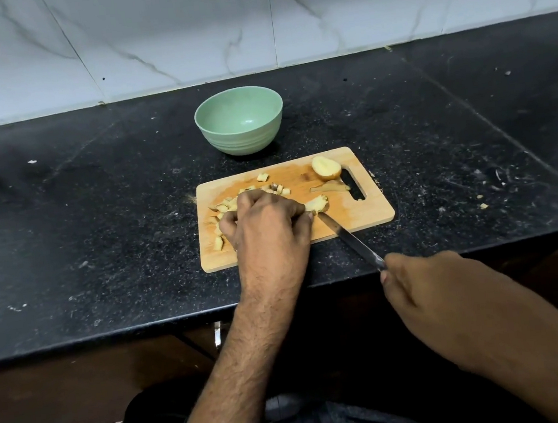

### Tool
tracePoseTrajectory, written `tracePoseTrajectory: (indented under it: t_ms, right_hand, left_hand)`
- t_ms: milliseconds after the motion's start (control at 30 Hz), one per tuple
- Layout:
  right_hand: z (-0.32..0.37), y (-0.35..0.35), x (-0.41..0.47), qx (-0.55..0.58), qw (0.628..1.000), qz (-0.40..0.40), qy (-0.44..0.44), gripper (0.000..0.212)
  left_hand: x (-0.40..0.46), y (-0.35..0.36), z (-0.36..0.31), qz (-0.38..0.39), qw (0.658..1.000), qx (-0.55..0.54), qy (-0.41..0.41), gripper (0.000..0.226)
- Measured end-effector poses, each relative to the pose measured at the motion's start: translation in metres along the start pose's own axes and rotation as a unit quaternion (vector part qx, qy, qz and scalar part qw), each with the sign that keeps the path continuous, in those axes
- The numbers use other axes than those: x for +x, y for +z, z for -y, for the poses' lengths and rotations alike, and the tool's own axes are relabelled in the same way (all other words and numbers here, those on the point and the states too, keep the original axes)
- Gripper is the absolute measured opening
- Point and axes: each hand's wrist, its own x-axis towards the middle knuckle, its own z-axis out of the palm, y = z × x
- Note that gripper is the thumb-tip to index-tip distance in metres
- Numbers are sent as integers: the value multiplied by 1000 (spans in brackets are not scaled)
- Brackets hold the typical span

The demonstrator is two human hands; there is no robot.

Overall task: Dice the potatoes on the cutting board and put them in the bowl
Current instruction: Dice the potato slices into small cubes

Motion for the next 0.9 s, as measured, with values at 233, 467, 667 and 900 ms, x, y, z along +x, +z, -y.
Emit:
tracePoseTrajectory:
  t_ms: [233,467,667,900]
  right_hand:
    - [13,-1,10,-6,999,-29,-17,31]
    - [20,4,23,-22,1000,-9,-20,26]
    - [25,9,43,-32,999,0,-37,28]
    - [12,4,34,-11,998,36,-49,26]
  left_hand:
    - [-1,-4,4,8,1000,-3,-6,19]
    - [3,-5,1,3,1000,-1,3,5]
    - [7,-6,0,17,1000,12,5,5]
    - [3,-1,2,-9,1000,-8,-6,4]
